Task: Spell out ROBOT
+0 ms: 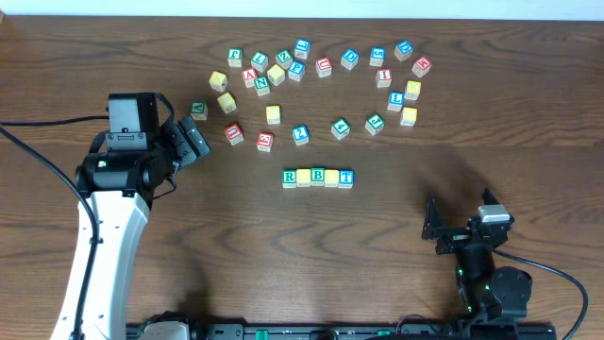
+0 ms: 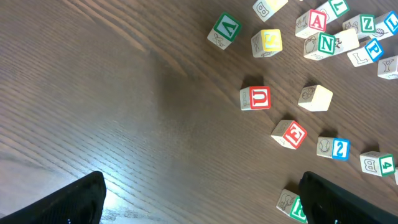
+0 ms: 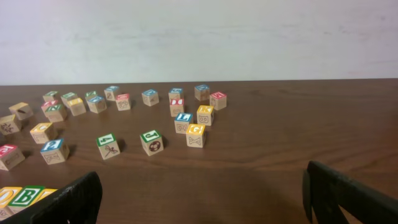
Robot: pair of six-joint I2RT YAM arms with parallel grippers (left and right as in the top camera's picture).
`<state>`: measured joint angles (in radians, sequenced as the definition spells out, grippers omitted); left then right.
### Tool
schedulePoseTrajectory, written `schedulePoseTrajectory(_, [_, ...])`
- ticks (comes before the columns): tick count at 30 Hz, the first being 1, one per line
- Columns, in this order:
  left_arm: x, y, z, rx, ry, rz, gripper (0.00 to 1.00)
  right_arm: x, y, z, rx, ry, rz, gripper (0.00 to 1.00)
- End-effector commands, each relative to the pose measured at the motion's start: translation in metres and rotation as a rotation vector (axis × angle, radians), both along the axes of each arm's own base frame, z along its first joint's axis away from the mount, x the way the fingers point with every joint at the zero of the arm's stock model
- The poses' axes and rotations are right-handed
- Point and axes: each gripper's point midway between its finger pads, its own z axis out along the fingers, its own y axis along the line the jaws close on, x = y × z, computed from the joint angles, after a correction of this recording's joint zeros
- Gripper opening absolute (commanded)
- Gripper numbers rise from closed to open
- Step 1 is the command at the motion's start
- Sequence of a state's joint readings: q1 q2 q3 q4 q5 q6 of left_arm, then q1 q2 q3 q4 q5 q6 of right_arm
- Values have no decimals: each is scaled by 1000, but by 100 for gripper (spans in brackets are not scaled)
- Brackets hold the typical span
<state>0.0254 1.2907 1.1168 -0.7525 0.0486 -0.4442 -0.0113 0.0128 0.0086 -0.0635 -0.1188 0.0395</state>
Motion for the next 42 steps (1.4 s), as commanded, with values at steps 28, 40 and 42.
schedulePoseTrajectory(28, [-25,-34,3,150,-97,-575,98,0,0,-1,-18,-2,1,99])
schedulePoseTrajectory(40, [-61,-35,-12,230,-341,-556,98,0,0,-1,-18,-2,1,99])
schedulePoseTrajectory(42, [-68,-35,-17,245,-386,-551,98,0,0,-1,-18,-2,1,99])
